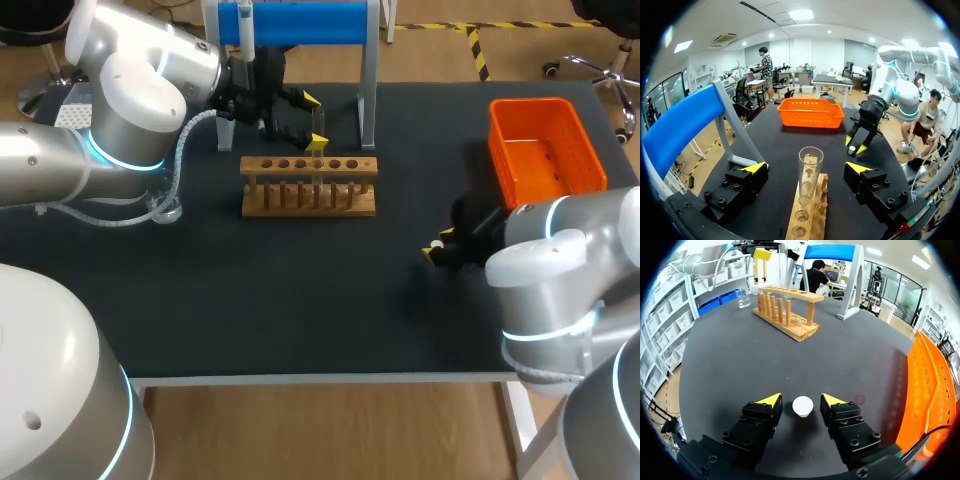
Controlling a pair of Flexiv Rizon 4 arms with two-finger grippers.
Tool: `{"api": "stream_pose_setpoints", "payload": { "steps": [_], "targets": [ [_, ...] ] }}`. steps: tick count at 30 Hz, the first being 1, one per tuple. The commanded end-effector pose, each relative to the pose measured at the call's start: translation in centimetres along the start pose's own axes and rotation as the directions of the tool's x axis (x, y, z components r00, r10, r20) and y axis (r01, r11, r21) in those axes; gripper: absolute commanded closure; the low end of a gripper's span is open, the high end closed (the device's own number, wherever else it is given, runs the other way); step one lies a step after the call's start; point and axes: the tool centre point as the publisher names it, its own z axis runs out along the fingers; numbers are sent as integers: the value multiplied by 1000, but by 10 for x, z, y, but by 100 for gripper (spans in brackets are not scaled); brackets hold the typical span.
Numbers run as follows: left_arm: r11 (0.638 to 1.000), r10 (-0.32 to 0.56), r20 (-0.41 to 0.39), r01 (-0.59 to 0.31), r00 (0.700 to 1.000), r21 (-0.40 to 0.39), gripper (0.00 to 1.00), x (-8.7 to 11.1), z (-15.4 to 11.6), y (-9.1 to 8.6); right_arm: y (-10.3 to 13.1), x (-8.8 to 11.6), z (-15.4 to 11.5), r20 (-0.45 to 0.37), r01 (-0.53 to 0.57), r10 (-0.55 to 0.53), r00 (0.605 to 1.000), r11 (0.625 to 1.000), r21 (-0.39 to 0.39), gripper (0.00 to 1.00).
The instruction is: Invert the test tube, pick up the pipette, mount the tip to pipette, aspirate from beaker and dispense into the tube, eject the tip, return the pipette, and cap with the stopper.
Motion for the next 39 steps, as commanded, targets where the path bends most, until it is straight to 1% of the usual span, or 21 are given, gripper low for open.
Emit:
{"api": "stream_pose_setpoints", "payload": {
  "steps": [1, 4, 5, 6, 7, 19, 22, 25, 27, 30, 32, 34, 37, 39],
  "targets": [
    [1000, 0, -3, 0, 1000, -2, 0, -1, 0, 0, 0, 1, 0, 6, -3, 3, 1000, 1000, 4, 53],
    [1000, 0, -3, 0, 1000, -2, 0, -1, 0, 0, 0, -1, 0, 10, -5, 5, 1000, 1000, 4, 60],
    [1000, 0, -3, 0, 1000, -2, 0, -1, 0, 0, 0, -1, 0, 11, -5, 5, 1000, 1000, 5, 72],
    [1000, 0, -3, 0, 1000, -2, 0, -1, 0, 0, 0, -1, 1, 12, -5, 5, 1000, 1000, 5, 89],
    [1000, 0, -3, 0, 1000, -2, 0, -1, 0, 0, 0, -1, 0, 13, -5, 5, 1000, 1000, 5, 100],
    [1000, 0, -3, 0, 1000, -2, 0, -1, 0, 0, -1, -2, -1, 15, -6, 6, 1000, 1000, 5, 100],
    [1000, 0, -3, 0, 1000, -2, 0, -1, 0, 0, 4, -3, -7, 11, -7, 7, 1000, 1000, -4, 100],
    [1000, 0, -3, 0, 1000, -2, 0, -1, 0, 0, 15, -4, -17, -3, -8, 8, 1000, 1000, -27, 100],
    [1000, 0, -3, 0, 1000, -2, 0, -1, 0, 0, 25, -5, -28, -25, -6, 5, 1000, 999, -49, 100],
    [1000, 0, -3, 0, 1000, -2, 0, -1, 0, 0, 46, -7, -52, -90, 4, -12, 996, 996, -90, 100],
    [1000, 0, -3, 0, 1000, -2, 0, -1, 0, 0, 59, -7, -68, -152, 14, -32, 988, 993, -117, 100],
    [1000, 0, -3, 0, 1000, -2, 0, -1, 0, 0, 70, -6, -87, -227, 63, -93, 969, 989, -133, 100],
    [1000, 0, -3, 0, 1000, -2, 0, -1, 0, 0, 84, -8, -113, -272, 109, -146, 951, 983, -147, 100],
    [1000, 0, -3, 0, 1000, -2, 0, -1, 0, 0, 93, -11, -125, -285, 128, -167, 944, 980, -150, 100]
  ]
}}
